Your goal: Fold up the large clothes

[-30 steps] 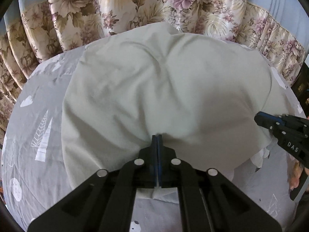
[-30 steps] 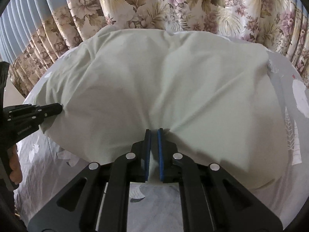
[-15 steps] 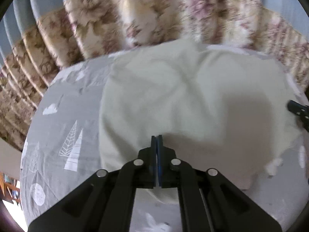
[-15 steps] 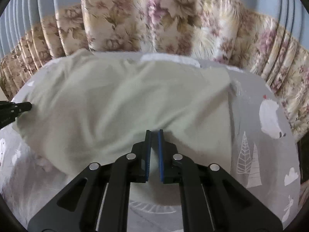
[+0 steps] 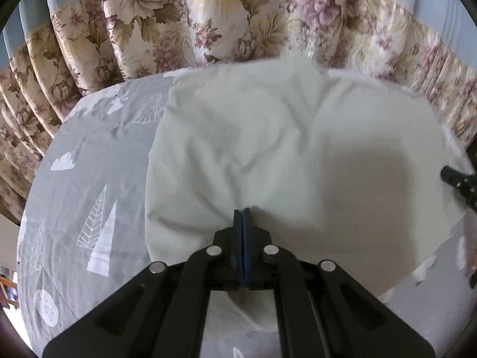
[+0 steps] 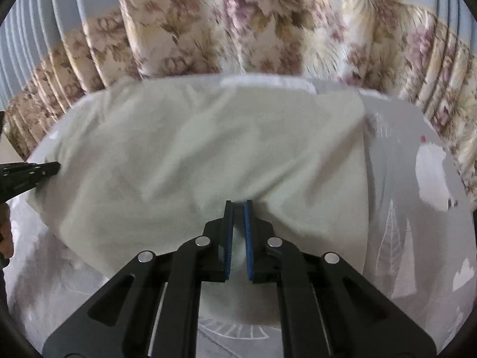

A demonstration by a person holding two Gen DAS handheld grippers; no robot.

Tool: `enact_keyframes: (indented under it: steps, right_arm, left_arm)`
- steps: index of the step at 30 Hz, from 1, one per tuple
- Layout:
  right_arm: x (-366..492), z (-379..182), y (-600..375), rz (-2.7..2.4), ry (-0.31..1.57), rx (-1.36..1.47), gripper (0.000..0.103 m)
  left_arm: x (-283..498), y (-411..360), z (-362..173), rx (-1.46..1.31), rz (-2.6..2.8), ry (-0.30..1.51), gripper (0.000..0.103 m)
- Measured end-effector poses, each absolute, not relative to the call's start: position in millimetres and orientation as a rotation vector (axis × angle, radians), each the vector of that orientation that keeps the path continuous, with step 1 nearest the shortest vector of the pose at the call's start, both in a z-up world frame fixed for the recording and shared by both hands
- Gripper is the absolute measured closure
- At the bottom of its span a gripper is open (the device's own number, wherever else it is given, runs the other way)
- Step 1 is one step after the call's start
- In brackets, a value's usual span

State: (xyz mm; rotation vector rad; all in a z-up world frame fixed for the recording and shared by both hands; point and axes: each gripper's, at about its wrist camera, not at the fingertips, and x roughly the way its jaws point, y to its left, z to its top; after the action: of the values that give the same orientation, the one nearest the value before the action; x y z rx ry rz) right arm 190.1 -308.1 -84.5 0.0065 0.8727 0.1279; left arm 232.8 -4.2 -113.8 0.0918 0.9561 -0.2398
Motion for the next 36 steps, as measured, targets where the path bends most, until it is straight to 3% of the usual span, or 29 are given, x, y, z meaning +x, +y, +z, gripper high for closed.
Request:
enact_keyframes:
  steps: [4,14,36]
  right_arm:
    - [221,-57,-306,0.131,0.822,0.014,0.089]
    - [333,-88,-280,0.103,1.076,-0.091,0.092]
    - [329,-108,-258,0.040,1.068,-0.255,0.092]
  left_arm:
    - [266,-10,-87,0.038,-0.295,0.967,0.099]
    - [361,-62,-111,0.179,-0.265,1.154,0.098]
    - [351,-76,-127,0.321,-0.197,1.060,0.098]
